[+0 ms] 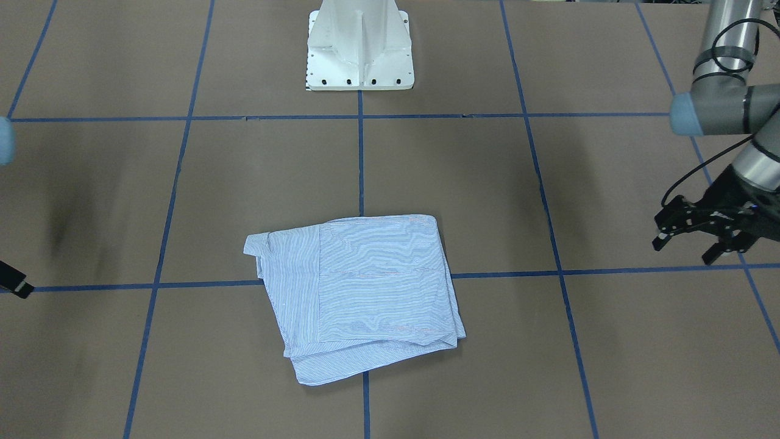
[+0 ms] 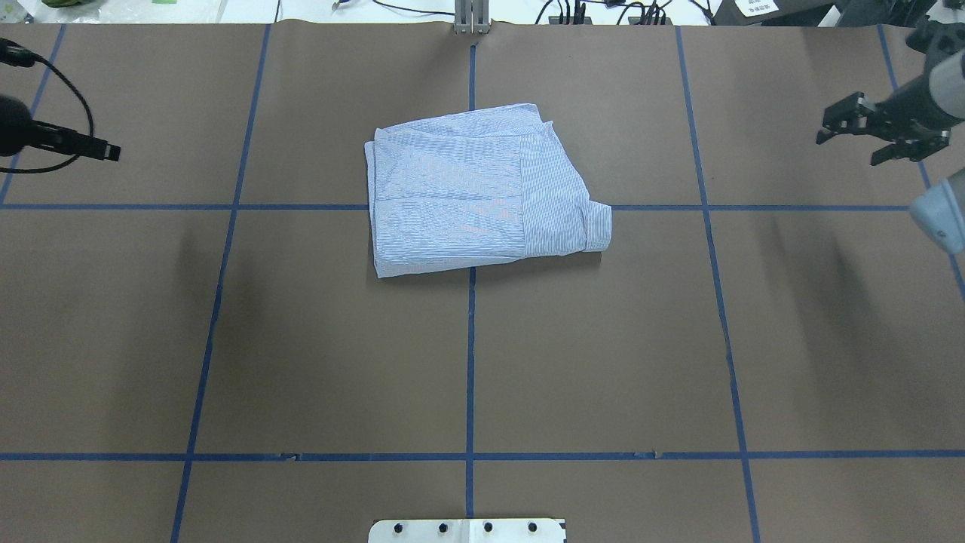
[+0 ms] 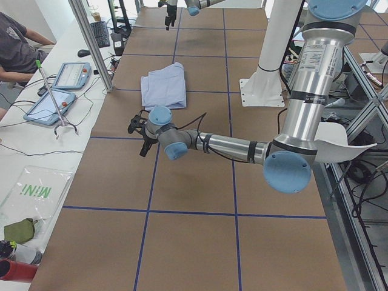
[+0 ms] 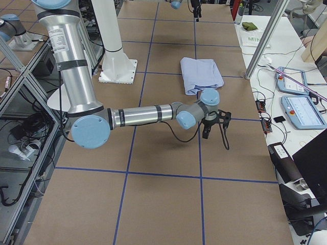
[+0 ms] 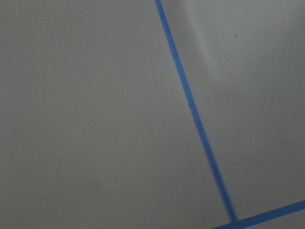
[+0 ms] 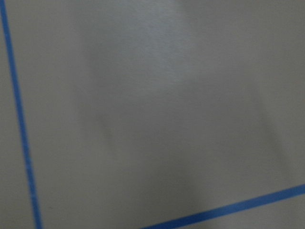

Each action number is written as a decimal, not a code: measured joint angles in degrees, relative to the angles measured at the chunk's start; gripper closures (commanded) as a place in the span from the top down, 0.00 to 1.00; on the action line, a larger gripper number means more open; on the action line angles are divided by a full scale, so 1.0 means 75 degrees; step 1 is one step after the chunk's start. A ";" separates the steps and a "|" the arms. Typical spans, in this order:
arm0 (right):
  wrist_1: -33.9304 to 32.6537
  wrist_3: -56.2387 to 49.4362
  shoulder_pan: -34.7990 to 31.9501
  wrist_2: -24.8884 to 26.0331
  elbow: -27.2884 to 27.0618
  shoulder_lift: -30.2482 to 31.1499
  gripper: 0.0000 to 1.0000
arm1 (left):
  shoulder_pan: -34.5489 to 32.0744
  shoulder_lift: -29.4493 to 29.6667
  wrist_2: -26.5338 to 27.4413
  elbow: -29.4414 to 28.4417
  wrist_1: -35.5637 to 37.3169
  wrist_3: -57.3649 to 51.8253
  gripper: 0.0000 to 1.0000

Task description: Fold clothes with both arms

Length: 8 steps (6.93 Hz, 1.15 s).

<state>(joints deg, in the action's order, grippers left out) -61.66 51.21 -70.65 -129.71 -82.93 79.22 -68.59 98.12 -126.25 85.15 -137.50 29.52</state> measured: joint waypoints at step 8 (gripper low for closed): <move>-0.0212 -0.4068 -0.1469 -0.1474 -0.0709 0.2522 1.00 | -0.2058 -0.1079 -0.0881 0.0714 0.3342 -0.3476 1.00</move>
<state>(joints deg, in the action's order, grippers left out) -63.24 20.70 -81.67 -140.76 -88.25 98.14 -84.03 90.02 -132.85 90.50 -112.44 3.45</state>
